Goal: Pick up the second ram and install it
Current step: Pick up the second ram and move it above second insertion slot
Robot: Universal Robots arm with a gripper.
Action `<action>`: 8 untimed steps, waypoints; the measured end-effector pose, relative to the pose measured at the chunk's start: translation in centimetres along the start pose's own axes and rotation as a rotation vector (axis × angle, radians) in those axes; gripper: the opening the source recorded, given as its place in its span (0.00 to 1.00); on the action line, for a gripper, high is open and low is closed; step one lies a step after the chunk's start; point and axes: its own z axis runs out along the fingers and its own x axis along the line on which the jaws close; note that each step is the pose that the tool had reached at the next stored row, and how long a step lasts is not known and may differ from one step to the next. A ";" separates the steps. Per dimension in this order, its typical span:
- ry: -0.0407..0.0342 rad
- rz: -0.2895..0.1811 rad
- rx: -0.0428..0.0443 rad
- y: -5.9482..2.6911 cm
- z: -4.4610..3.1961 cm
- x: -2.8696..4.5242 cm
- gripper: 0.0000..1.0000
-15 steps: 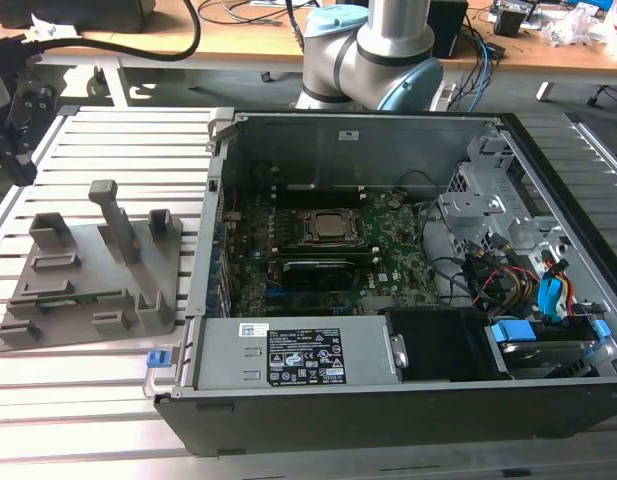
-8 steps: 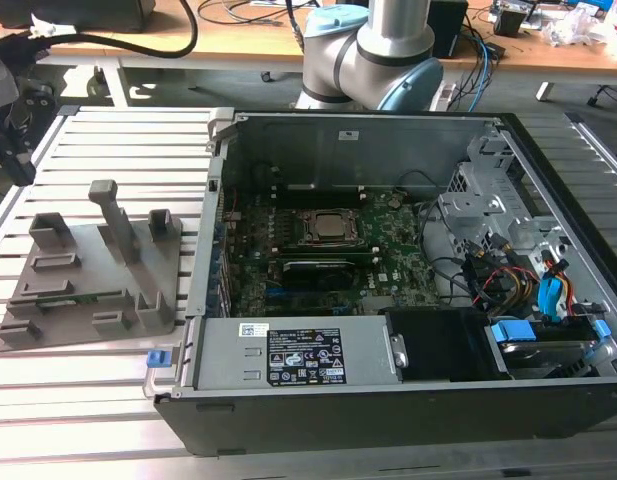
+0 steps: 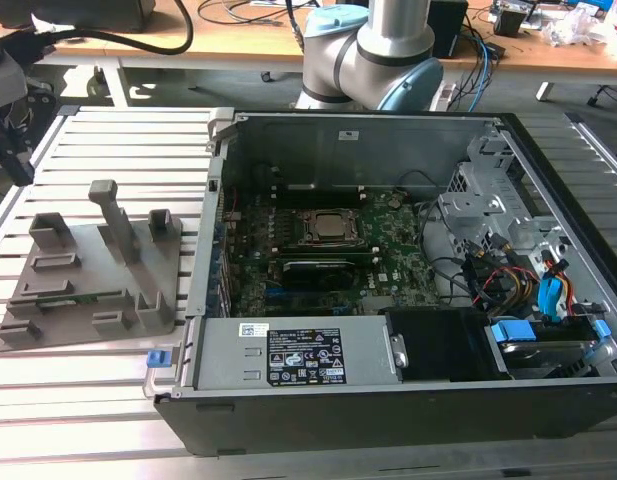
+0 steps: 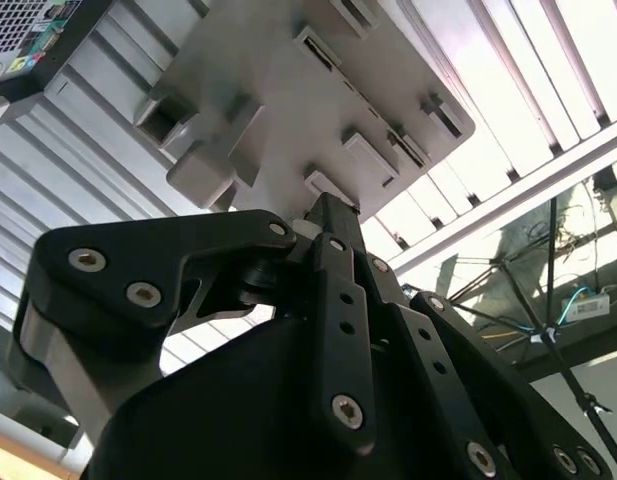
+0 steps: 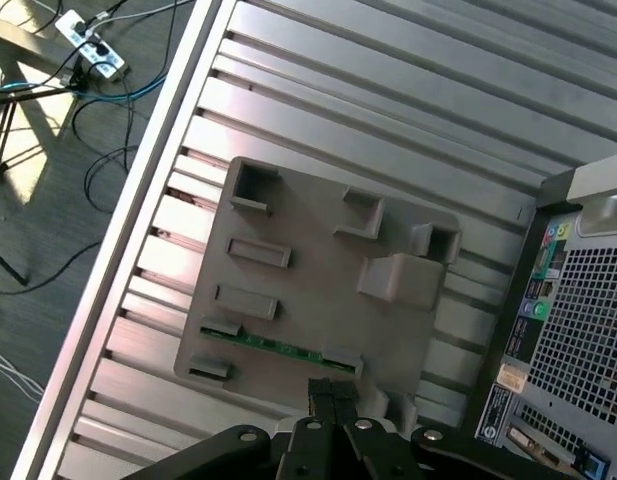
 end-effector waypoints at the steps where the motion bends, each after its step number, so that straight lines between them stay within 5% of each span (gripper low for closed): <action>1: 0.0004 -0.009 -0.0002 0.00 0.00 0.00 0.11; 8: 0.0028 -0.064 -0.0015 0.00 0.00 0.00 0.11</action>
